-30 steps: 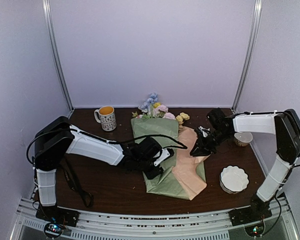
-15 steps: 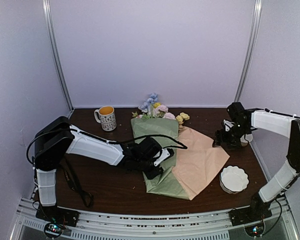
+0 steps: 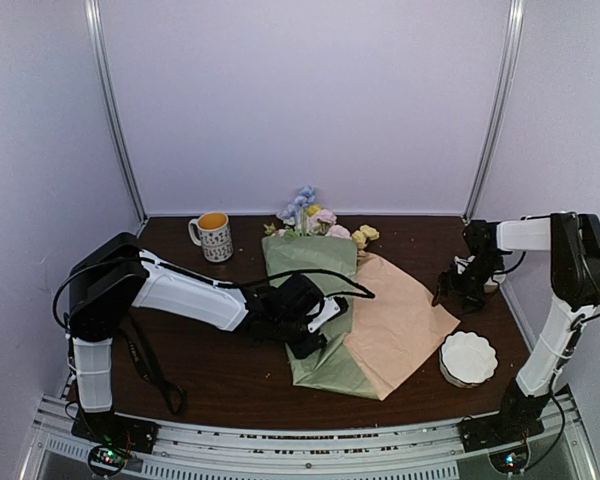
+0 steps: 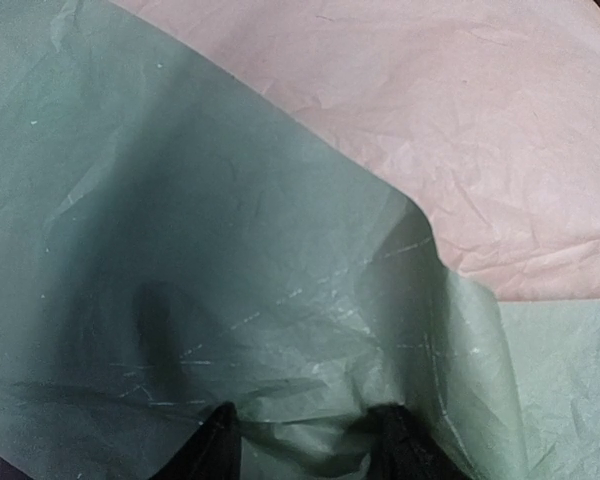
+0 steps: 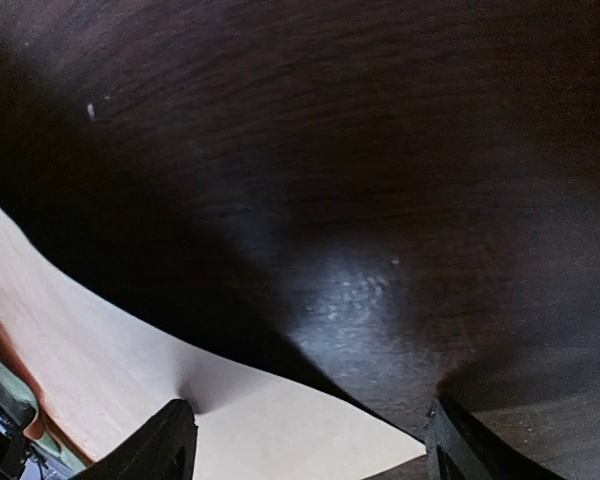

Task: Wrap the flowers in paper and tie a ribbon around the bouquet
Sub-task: Pick up the two-thirds-folded wrapping paper from the center of the board.

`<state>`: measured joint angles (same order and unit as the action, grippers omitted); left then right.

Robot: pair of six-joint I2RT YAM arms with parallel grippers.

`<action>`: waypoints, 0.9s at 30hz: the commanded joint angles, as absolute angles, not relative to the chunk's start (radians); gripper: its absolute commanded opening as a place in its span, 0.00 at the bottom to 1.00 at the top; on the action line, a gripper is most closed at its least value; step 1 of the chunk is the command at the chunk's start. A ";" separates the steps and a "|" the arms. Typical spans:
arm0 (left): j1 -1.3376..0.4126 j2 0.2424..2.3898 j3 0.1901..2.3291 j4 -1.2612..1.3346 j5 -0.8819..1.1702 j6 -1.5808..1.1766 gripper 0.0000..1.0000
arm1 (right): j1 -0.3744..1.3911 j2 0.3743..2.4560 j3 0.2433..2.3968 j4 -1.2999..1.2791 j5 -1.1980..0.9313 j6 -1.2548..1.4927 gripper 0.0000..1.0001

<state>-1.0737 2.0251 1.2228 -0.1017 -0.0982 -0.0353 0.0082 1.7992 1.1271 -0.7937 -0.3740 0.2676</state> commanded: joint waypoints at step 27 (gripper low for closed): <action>-1.096 2.052 1.181 -0.190 -0.060 -0.007 0.52 | 0.306 1.812 1.235 -0.715 -0.718 0.359 0.06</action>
